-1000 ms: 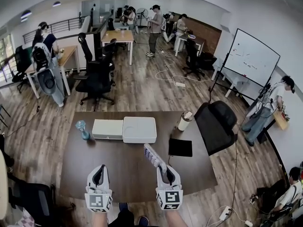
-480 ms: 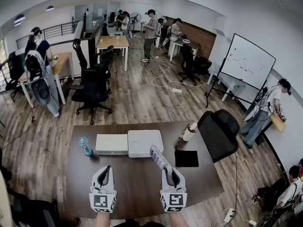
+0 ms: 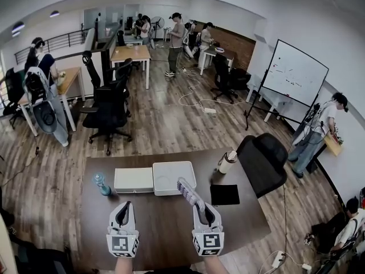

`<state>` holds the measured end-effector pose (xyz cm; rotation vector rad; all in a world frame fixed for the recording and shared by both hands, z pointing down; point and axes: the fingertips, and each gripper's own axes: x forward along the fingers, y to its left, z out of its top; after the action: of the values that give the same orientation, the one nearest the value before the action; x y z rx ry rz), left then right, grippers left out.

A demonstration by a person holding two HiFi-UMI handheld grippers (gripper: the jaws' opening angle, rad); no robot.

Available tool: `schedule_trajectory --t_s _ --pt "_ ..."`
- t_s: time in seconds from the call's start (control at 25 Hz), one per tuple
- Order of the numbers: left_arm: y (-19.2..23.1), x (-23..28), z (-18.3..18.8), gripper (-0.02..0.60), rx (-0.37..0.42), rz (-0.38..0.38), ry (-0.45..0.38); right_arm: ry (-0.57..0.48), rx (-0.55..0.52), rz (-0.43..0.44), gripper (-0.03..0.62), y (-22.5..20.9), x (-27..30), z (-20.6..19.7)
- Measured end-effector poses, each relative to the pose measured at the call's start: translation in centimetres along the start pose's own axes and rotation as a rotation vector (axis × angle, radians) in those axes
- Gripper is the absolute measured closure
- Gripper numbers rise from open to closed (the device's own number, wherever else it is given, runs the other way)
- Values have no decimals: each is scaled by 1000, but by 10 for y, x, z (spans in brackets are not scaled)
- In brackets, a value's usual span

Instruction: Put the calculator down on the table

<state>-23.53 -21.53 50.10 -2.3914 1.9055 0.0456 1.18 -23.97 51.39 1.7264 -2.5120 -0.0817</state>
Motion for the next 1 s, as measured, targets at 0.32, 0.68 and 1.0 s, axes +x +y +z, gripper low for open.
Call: schedule_trajectory --t_s 0.32,0.68,1.0 --pt "-11 19 -4 584 -8 8 -4 9 27 26 484 -22 18 -8" --pt "-17 32 1 584 -17 41 -15 25 82 62 484 -40 33 -15" --pt "-21 34 -4 584 -19 57 -15 53 143 75 484 -49 38 -33"
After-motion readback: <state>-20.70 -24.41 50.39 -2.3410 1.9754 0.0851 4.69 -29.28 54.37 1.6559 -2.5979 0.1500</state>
